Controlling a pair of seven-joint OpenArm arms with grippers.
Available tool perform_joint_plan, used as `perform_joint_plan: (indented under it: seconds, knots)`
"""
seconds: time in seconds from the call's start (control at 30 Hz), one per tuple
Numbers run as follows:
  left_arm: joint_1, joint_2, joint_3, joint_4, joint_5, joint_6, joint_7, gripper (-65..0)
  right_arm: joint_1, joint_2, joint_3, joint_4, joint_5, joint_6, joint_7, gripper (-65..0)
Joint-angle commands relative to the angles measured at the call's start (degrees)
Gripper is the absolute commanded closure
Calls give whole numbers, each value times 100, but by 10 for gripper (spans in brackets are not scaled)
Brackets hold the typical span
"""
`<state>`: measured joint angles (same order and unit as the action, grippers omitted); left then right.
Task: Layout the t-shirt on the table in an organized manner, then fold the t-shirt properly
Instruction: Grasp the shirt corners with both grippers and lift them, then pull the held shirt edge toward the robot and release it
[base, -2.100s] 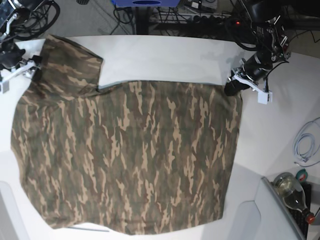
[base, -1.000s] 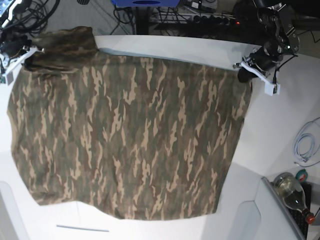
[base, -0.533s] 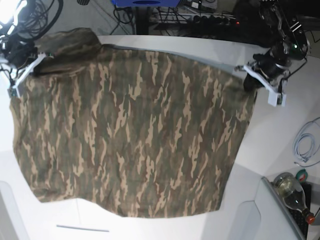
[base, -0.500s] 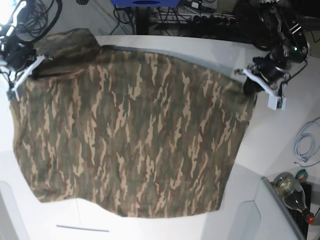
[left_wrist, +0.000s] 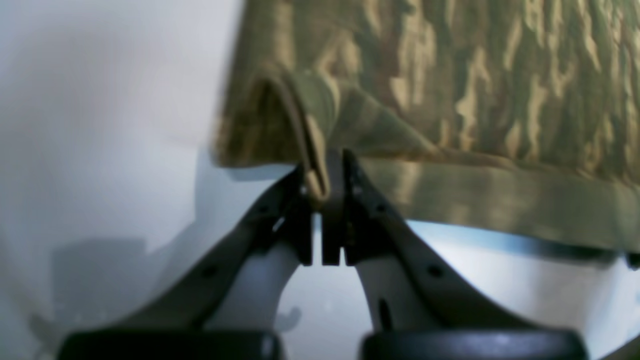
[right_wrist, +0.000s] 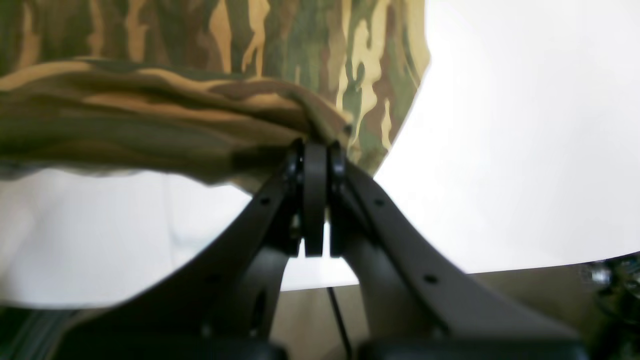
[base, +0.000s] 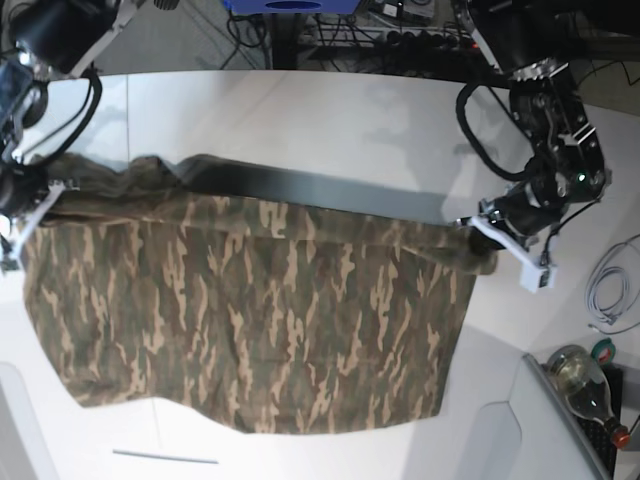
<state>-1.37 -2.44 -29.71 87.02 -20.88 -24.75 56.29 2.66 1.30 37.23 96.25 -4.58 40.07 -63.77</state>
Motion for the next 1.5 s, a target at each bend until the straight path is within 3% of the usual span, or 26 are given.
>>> perform_joint_plan:
  seconds: [0.0, 0.1, 0.3, 0.4, 0.53, 0.63, 0.8, 1.3, 1.47]
  knots:
    - [-167, -86, 22, -144, -52, 106, -113, 0, 196, 138, -79, -143, 5, -7, 183, -3]
    - [-448, -86, 31, -636, -52, 317, -324, 0, 512, 182, -185, -926, -21, -7, 623, -2]
    - [-703, -200, 321, -1366, -52, 361, -895, 0, 978, 472, -220, -2095, -21, -7, 1115, -2]
    - [-773, -253, 523, -1779, -52, 361, -1247, 0, 1031, 560, -220, -2341, -21, -7, 1432, -2]
    - [-791, -262, 576, -2148, -52, 748, -1853, 0, 1181, 604, -220, -2579, -21, -7, 1625, -2]
    - [-800, -262, 576, -2280, -52, 783, -2135, 0, 1312, 683, -220, -2860, -21, -7, 1722, -2]
    - [-1019, -262, 541, -2527, -52, 792, -2223, 0, 1321, 692, -220, -3001, -21, -7, 2012, -2]
    - [-1239, -262, 514, -2562, -70, 809, -2372, 0, 1321, 701, -167, -2983, -21, -7, 2153, -2]
    - [-1239, -262, 532, -2843, -87, 1267, -2820, 0, 1312, 692, -158, -2983, -21, -7, 2293, -2]
